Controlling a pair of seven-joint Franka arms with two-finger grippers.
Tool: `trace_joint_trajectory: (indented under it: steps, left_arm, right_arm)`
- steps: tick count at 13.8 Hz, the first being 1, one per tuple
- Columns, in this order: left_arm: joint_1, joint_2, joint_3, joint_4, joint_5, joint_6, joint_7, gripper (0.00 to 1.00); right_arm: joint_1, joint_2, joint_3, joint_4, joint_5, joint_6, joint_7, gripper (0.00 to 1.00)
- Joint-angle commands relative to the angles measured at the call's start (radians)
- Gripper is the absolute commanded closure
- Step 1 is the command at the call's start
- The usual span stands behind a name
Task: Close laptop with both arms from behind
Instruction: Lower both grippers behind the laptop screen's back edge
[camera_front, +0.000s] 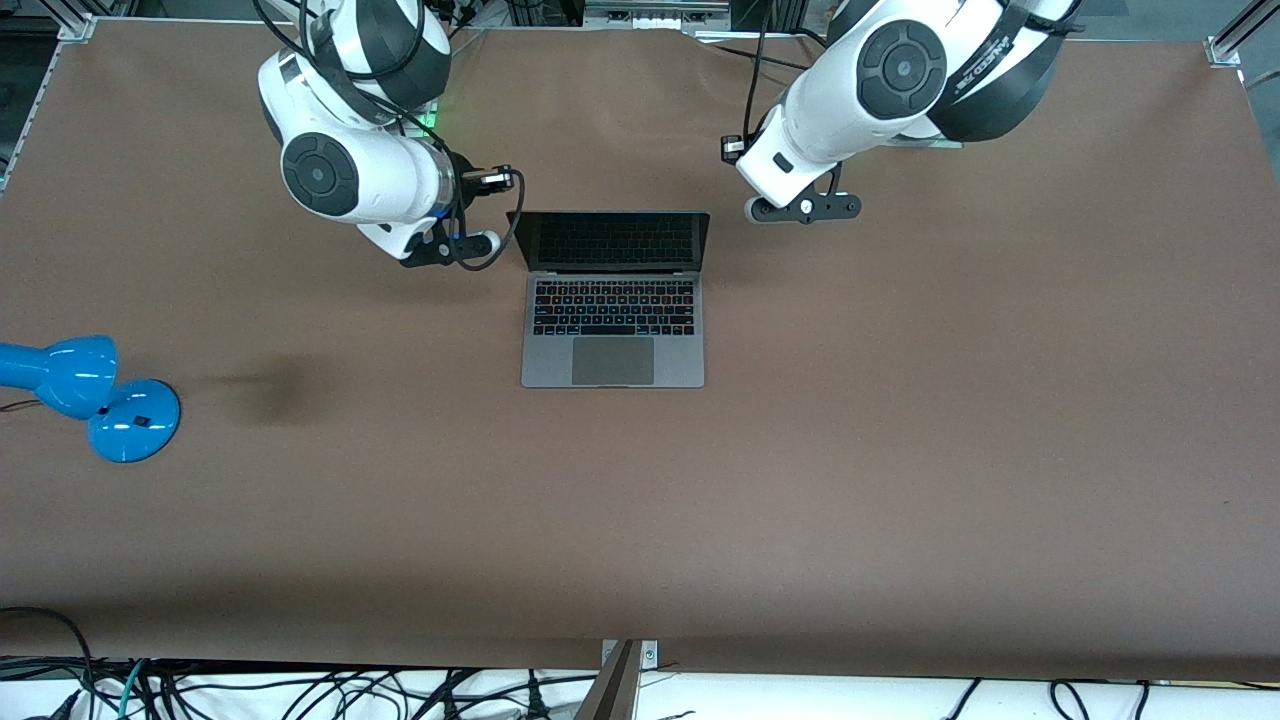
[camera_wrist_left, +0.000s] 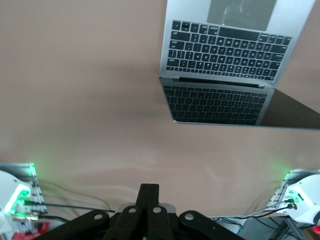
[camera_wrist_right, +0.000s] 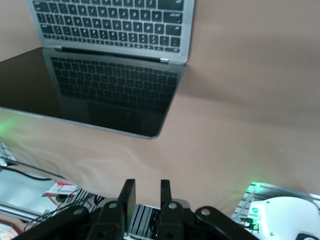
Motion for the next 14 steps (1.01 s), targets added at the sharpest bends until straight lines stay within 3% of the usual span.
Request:
trace_joint_trajectory:
  steps: [1,4,6,9,14]
  left_arm:
    - [-0.035,0.051,-0.004,0.011,-0.021,-0.003,-0.073,1.0]
    - [-0.052,0.085,-0.004,0.01,-0.016,0.004,-0.15,1.0]
    - [-0.059,0.12,-0.002,0.01,-0.01,0.036,-0.17,1.0]
    - [-0.072,0.154,-0.002,0.005,-0.006,0.09,-0.191,1.0]
    - [-0.097,0.202,-0.002,0.002,0.042,0.123,-0.221,1.0]
  right_arm:
    - [0.025,-0.001,0.001,-0.014,0.055,-0.008,0.062,0.74]
    - [0.029,0.029,0.027,-0.02,0.078,-0.009,0.116,0.74]
    - [0.029,0.036,0.037,-0.037,0.078,-0.009,0.119,0.88]
    - [0.03,0.049,0.042,-0.047,0.077,-0.003,0.122,0.99]
    - [0.03,0.08,0.044,-0.05,0.075,0.015,0.108,1.0]
